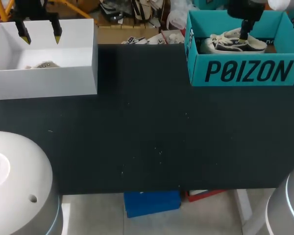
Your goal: Take the shoe out of the shoebox, open the shoe tongue, remove and reinsert the insole, then place the shoe into the shoebox
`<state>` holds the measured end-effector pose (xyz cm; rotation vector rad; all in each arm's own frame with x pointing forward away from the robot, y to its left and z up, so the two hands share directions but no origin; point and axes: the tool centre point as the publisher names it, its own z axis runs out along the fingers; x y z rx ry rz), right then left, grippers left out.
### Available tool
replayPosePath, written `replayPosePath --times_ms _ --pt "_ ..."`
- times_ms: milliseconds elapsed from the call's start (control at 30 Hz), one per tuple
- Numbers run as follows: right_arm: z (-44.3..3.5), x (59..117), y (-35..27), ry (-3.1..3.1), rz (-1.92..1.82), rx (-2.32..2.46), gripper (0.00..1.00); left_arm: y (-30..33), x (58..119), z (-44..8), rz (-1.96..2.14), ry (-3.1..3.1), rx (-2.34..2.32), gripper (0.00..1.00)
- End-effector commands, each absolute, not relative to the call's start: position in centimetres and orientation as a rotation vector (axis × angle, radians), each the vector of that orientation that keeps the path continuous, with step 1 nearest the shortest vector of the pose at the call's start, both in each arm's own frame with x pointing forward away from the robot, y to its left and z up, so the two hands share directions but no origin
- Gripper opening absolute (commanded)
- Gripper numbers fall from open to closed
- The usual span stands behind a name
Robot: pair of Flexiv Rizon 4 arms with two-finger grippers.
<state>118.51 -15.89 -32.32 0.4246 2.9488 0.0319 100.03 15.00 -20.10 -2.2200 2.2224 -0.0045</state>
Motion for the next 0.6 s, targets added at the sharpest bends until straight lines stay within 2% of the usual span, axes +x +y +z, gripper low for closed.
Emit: replayPosePath --times_ms 33,267,333,433,467,600 --pt "-33.6 119.8 -16.0 2.988 0.034 0.423 0.48 15.0 100.0 -20.0 -0.002 2.222 -2.221 1.00" --pt "-35.6 119.8 -16.3 2.993 0.007 0.425 0.50 15.0 100.0 -20.0 -0.002 2.222 -2.221 1.00" --pt "-36.2 119.8 -16.3 2.994 -0.001 0.427 0.62 15.0 100.0 -20.0 -0.002 2.222 -2.221 1.00" --pt "-36.9 119.9 -16.1 2.993 -0.004 0.430 0.57 15.0 100.0 -20.0 -0.002 2.222 -2.221 1.00" --pt "-37.2 119.9 -16.1 2.992 -0.005 0.430 0.50 15.0 100.0 -20.0 -0.002 2.222 -2.221 1.00" --pt "-38.2 120.0 -15.9 2.990 -0.020 0.415 0.46 15.0 100.0 -20.0 -0.002 2.222 -2.221 1.00"
